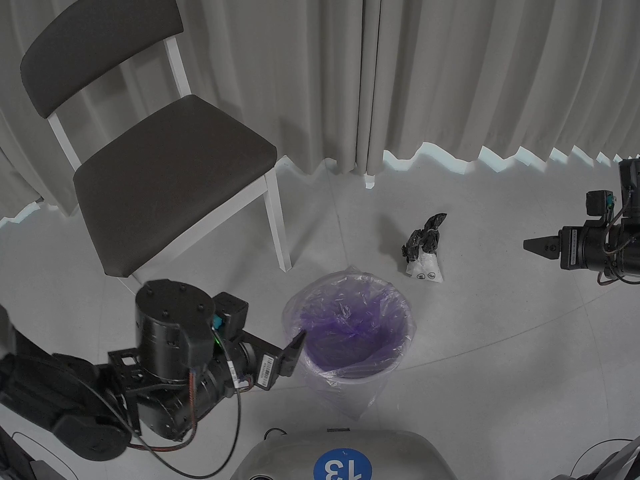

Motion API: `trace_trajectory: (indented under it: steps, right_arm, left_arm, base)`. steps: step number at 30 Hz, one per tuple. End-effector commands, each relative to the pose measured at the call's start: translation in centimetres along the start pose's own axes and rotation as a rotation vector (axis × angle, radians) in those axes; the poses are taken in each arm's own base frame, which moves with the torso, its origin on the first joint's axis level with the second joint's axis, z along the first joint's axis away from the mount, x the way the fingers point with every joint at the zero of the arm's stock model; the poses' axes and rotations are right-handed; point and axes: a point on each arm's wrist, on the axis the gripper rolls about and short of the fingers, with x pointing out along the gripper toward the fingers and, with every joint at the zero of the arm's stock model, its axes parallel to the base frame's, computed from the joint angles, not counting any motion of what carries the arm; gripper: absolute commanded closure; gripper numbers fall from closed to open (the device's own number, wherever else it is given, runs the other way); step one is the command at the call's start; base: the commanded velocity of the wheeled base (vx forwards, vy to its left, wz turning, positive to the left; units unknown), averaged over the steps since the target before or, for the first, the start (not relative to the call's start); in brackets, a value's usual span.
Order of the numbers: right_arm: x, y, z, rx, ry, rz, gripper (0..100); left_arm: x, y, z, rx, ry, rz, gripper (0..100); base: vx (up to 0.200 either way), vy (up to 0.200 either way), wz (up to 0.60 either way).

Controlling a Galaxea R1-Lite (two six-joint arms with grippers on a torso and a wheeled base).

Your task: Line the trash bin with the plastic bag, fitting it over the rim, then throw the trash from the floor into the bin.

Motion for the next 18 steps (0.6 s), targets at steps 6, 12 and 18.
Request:
trace_trajectory:
  steps: [6, 12, 18]
  right_arm:
    - [-3.3, 0.3, 0.7, 0.003, -0.037, 0.007, 0]
    - [-3.2, 0.2, 0.2, 0.006, -0.018, 0.005, 0]
    - [-3.2, 0.0, -0.3, 0.010, -0.006, -0.003, 0]
  left_arm:
    - [-9.1, 3.8, 1.4, -0.037, -0.257, -0.036, 0]
    - [-9.0, 4.7, 0.8, -0.038, -0.282, -0.028, 0]
    - [-8.7, 4.7, 1.2, -0.039, -0.288, -0.036, 0]
  base:
    - [0.000, 0.000, 0.00]
    - [0.033, 0.033, 0.00]
    - [0.200, 0.200, 0.00]
